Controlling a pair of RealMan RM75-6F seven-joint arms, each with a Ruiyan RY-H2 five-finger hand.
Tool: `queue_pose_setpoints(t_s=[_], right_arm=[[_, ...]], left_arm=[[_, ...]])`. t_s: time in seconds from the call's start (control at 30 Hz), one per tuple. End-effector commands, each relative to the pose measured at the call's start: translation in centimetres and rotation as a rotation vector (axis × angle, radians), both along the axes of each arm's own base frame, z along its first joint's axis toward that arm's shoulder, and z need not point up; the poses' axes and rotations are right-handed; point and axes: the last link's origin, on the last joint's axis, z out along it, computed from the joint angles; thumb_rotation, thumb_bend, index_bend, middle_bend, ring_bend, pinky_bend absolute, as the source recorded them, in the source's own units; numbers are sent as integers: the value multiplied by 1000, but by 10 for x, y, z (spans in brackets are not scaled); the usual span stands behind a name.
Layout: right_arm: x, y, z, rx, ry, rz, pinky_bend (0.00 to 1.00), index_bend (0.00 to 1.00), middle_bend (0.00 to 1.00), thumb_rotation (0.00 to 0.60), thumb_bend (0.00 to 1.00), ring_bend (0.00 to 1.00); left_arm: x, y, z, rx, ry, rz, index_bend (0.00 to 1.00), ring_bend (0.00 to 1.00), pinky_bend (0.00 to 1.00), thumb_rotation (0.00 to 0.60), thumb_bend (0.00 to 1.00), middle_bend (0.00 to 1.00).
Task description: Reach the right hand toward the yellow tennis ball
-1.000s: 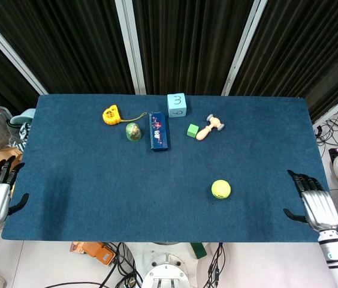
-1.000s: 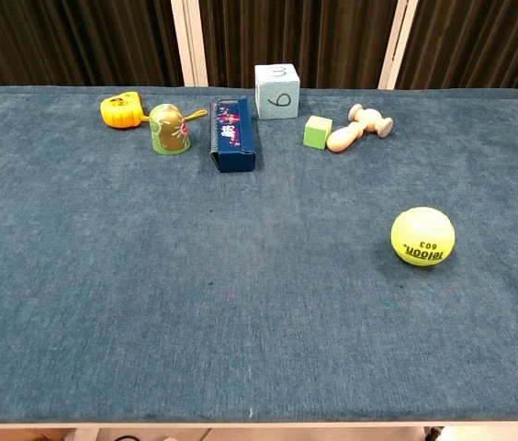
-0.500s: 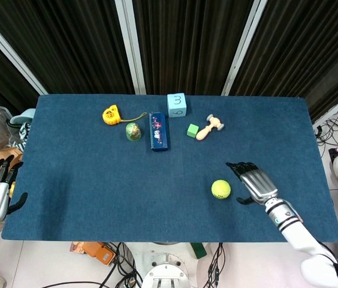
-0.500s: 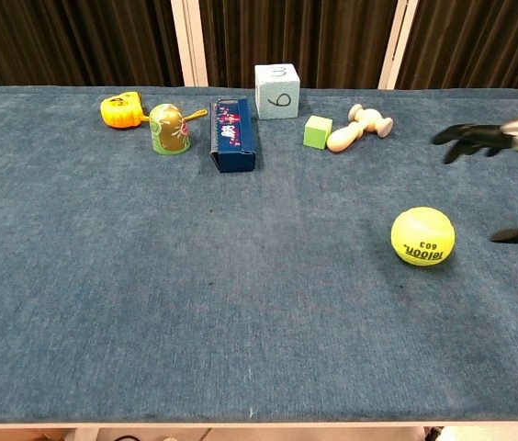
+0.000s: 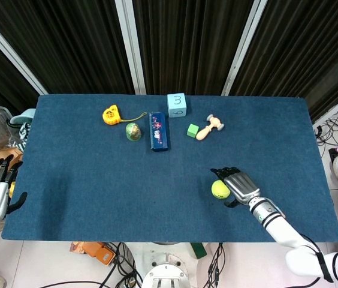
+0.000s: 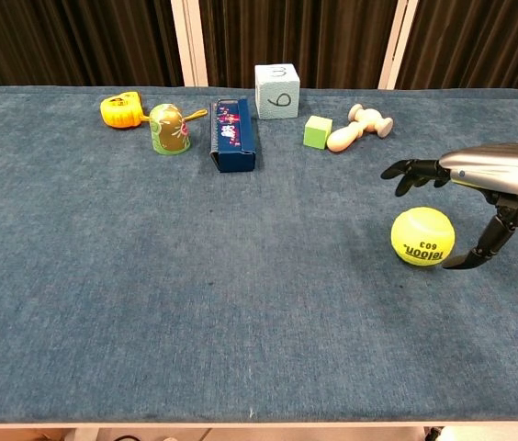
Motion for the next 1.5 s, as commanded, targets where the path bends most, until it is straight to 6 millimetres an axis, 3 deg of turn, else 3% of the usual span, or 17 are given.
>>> queue_pose_setpoints(t_s=[0.03, 0.13, 0.27, 0.43, 0.57, 0.83, 0.97, 1.07, 1.3, 1.5], right_arm=[[-2, -2, -8, -10, 18, -3, 312, 166, 231, 600, 307, 265], [-4, -5, -14, -5, 42, 0, 429, 247, 289, 600, 308, 349], [-2, -13, -24, -3, 61, 8, 506, 343, 342, 600, 323, 405], [15, -21, -17, -79, -39, 33, 718, 535, 517, 600, 444, 612], [31, -28, 11, -168, -129, 67, 778, 616, 589, 600, 502, 695], [60, -54, 82, -387, -327, 113, 802, 678, 605, 600, 504, 713], [46, -66, 110, -495, -312, 84, 803, 689, 605, 600, 504, 714], [26, -74, 123, -540, -254, 34, 803, 692, 604, 600, 504, 714], [-13, -94, 139, -622, -183, -59, 801, 695, 605, 600, 504, 713], [-20, -94, 140, -622, -190, -56, 801, 696, 604, 600, 504, 713]], left_arm=[[0, 0, 1, 4, -2, 1, 139, 0, 119, 600, 268, 0], [0, 0, 1, 6, 1, 1, 139, 0, 119, 600, 268, 0], [-2, 0, 3, 12, -2, 12, 139, 0, 119, 600, 268, 0], [-1, 0, 3, 15, -4, 15, 139, 0, 119, 600, 267, 0], [-1, 0, 3, 11, -8, 19, 139, 0, 119, 600, 268, 0], [-1, -1, 3, 12, -4, 16, 139, 0, 119, 600, 268, 0], [-1, -2, 3, 13, -6, 21, 139, 0, 119, 600, 268, 0], [-1, -2, 3, 11, -5, 22, 139, 0, 119, 600, 268, 0], [0, -3, 3, 12, 9, 12, 139, 0, 119, 600, 268, 0], [-1, -2, 3, 11, 11, 14, 139, 0, 119, 600, 268, 0]])
